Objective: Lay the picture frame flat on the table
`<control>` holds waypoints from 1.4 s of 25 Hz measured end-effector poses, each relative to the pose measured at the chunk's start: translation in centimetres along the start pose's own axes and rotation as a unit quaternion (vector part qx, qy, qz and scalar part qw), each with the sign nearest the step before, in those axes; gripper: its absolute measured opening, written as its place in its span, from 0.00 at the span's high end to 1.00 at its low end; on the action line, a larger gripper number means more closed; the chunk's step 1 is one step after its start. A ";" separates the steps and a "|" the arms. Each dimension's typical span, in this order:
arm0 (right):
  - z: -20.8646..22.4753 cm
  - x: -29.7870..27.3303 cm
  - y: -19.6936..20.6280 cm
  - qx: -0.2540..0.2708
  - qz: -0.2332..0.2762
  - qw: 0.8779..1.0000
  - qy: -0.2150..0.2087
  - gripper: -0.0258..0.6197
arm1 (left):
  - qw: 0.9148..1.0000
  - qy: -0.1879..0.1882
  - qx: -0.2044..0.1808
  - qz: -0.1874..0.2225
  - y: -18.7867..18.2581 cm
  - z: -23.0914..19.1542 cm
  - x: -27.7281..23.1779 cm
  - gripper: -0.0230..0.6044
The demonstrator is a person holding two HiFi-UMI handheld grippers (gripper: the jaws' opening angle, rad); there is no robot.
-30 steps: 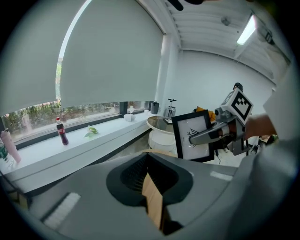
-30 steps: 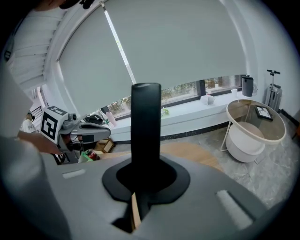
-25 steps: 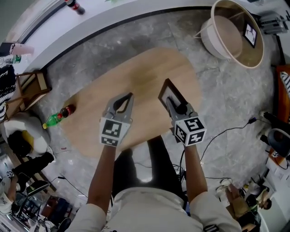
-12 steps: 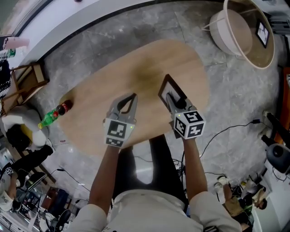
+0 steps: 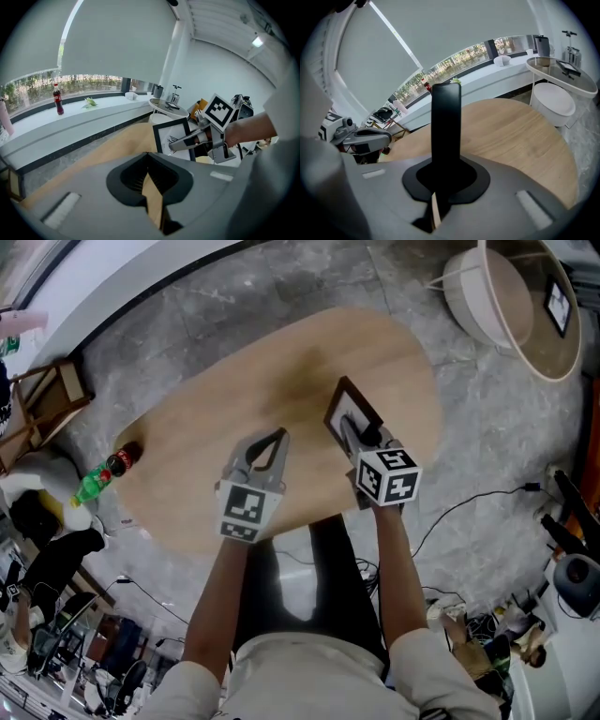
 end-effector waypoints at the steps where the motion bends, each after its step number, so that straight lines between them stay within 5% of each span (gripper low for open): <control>1: 0.2 -0.2 0.1 -0.001 -0.002 1.000 0.001 0.94 | 1.000 0.000 0.000 -0.002 0.1 -0.1 -0.1 0.95; 25: 3.2 -1.7 0.7 -0.077 0.000 0.997 -0.018 0.89 | 1.000 0.014 0.005 -0.021 1.0 0.2 -1.4 0.95; 35: 4.6 -2.5 3.0 -0.157 -0.015 0.985 -0.071 0.84 | 0.999 0.020 0.006 -0.024 0.9 1.2 -2.3 0.95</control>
Point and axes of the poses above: the fingertips, and each gripper's own axes: x backward along the fingers, z to its right, y out of its underside, the point moved 4 cm from there along x, backward along the fingers, and after that the axes turned 1 degree about -y, right-handed, at the moved point
